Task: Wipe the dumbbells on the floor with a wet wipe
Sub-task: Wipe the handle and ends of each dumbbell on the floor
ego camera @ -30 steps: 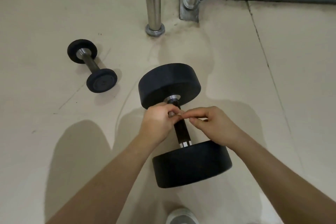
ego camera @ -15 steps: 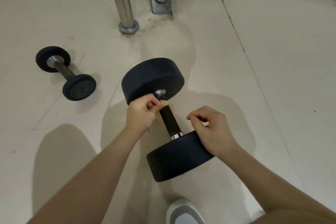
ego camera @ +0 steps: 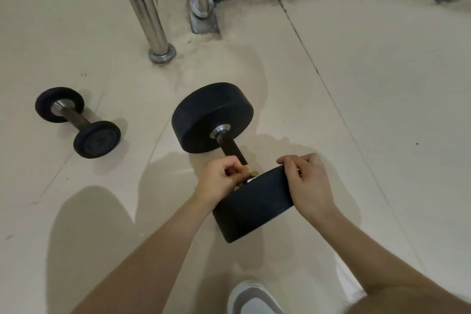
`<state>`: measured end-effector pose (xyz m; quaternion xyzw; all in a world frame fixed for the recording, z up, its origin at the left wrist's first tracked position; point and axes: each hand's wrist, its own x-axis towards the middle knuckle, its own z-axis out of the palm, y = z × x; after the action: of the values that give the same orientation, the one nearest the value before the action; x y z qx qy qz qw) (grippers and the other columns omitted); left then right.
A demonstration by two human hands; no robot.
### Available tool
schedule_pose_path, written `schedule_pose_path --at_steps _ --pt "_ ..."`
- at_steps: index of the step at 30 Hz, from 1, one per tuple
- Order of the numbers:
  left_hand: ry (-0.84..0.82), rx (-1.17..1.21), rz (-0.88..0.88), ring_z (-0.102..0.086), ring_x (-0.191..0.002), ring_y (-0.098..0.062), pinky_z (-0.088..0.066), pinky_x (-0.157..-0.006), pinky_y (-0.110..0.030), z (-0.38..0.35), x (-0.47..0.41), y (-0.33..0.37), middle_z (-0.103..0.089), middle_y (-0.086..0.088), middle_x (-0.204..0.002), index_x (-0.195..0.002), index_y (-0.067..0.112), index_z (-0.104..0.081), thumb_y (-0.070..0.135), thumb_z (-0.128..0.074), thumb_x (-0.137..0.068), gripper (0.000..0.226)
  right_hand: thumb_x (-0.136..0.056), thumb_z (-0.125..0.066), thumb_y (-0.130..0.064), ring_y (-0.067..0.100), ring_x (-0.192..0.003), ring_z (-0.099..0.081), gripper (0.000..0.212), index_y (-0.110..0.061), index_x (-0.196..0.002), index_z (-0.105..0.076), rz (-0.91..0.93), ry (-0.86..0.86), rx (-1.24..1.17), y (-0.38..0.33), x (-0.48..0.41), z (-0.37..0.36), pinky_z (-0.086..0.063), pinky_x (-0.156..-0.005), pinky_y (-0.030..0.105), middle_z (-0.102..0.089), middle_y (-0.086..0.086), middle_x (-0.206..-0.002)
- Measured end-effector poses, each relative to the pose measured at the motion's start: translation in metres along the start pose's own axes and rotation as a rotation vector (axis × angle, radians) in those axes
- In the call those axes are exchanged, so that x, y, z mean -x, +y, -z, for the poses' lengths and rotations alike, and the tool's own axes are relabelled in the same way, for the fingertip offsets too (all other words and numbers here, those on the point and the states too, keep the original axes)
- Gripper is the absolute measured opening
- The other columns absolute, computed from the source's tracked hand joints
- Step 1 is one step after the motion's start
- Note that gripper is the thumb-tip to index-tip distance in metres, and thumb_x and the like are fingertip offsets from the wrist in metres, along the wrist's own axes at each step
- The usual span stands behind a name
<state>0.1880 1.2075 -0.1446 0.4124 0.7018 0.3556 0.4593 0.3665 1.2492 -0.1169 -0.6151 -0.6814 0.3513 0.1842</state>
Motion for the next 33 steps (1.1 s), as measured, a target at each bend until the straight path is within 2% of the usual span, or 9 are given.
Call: schedule_pose_path --at_steps 2,6,11,16,22,25,28,31,33 --pt "-0.041 -0.103 -0.034 -0.067 -0.083 -0.015 -0.055 -0.084 -0.039 0.003 -0.007 0.001 -0.069 -0.004 -0.081 -0.077 0.015 -0.069 0.008 -0.07 -0.083 0.009 -0.097 -0.04 -0.03 0.018 -0.104 -0.047 0.031 -0.029 -0.102 -0.07 -0.005 0.003 -0.003 -0.001 -0.002 0.0 -0.04 -0.091 0.03 -0.047 -0.004 -0.095" --pt "0.406 -0.216 -0.062 -0.063 -0.076 -0.01 -0.052 -0.072 -0.025 0.018 -0.034 0.007 -0.065 0.006 -0.075 -0.081 0.021 -0.066 0.02 -0.069 -0.085 0.006 -0.097 -0.038 -0.029 0.016 -0.103 -0.044 0.032 -0.028 -0.1 -0.07 0.026 -0.011 0.033 -0.001 -0.001 0.002 -0.036 -0.085 0.026 -0.046 -0.002 -0.096" --pt "-0.053 -0.341 -0.097 -0.064 -0.074 -0.011 -0.056 -0.076 -0.037 0.009 -0.017 0.005 -0.066 0.008 -0.072 -0.073 0.023 -0.067 0.015 -0.073 -0.081 0.013 -0.096 -0.037 -0.024 0.019 -0.095 -0.042 0.033 -0.022 -0.091 -0.069 0.093 -0.009 0.127 -0.01 0.002 0.001 -0.037 -0.08 0.029 -0.044 0.002 -0.091" --pt "0.471 -0.321 -0.019 -0.06 -0.072 -0.01 -0.047 -0.066 -0.022 0.018 -0.032 0.011 -0.06 0.008 -0.07 -0.078 0.022 -0.063 0.017 -0.068 -0.085 0.01 -0.097 -0.036 -0.03 0.014 -0.088 -0.041 0.035 -0.023 -0.092 -0.069 0.173 -0.016 0.195 -0.018 0.008 0.001 -0.044 -0.078 0.03 -0.043 -0.001 -0.088" --pt "-0.014 -0.322 0.101 -0.062 -0.067 -0.012 -0.048 -0.062 -0.024 0.02 -0.007 0.023 -0.064 0.001 -0.068 -0.074 0.018 -0.066 0.015 -0.072 -0.082 0.011 -0.094 -0.041 -0.032 0.013 -0.086 -0.051 0.027 -0.027 -0.105 -0.065 0.116 -0.13 0.212 -0.032 -0.009 0.002 -0.04 -0.071 0.025 -0.046 -0.003 -0.093" --pt "-0.101 -0.375 0.173 -0.06 -0.068 -0.01 -0.046 -0.058 -0.021 0.034 0.002 0.022 -0.064 0.003 -0.072 -0.075 0.02 -0.067 0.014 -0.068 -0.086 0.013 -0.093 -0.046 -0.027 0.011 -0.089 -0.053 0.027 -0.03 -0.115 -0.06 0.183 -0.213 0.257 -0.043 -0.019 0.003 -0.037 -0.073 0.022 -0.051 -0.006 -0.099" --pt "0.03 0.022 0.191 -0.055 -0.058 -0.013 -0.045 -0.052 -0.023 0.06 0.022 0.024 -0.062 -0.005 -0.071 -0.079 0.013 -0.069 0.012 -0.064 -0.089 0.011 -0.092 -0.052 -0.024 0.006 -0.096 -0.056 0.028 -0.034 -0.117 -0.059 0.196 -0.293 0.015 -0.062 -0.025 0.003 -0.042 -0.083 0.02 -0.057 -0.011 -0.105" --pt "0.082 0.542 0.191 -0.052 -0.05 -0.009 -0.045 -0.048 -0.018 0.083 0.039 0.043 -0.06 -0.004 -0.065 -0.083 0.007 -0.068 0.009 -0.06 -0.09 0.011 -0.09 -0.063 -0.022 0.012 -0.102 -0.065 0.037 -0.031 -0.125 -0.056 -0.047 -0.736 -0.597 -0.089 -0.03 0.008 -0.052 -0.091 0.033 -0.067 -0.004 -0.111" --pt "0.055 0.632 0.164 -0.051 -0.046 -0.008 -0.047 -0.049 -0.017 0.09 0.048 0.053 -0.061 -0.003 -0.061 -0.083 0.005 -0.066 0.007 -0.056 -0.091 0.013 -0.088 -0.066 -0.017 0.017 -0.101 -0.068 0.038 -0.025 -0.123 -0.057 -0.113 -0.945 -0.809 -0.106 -0.03 0.003 -0.054 -0.087 0.034 -0.07 0.005 -0.111"
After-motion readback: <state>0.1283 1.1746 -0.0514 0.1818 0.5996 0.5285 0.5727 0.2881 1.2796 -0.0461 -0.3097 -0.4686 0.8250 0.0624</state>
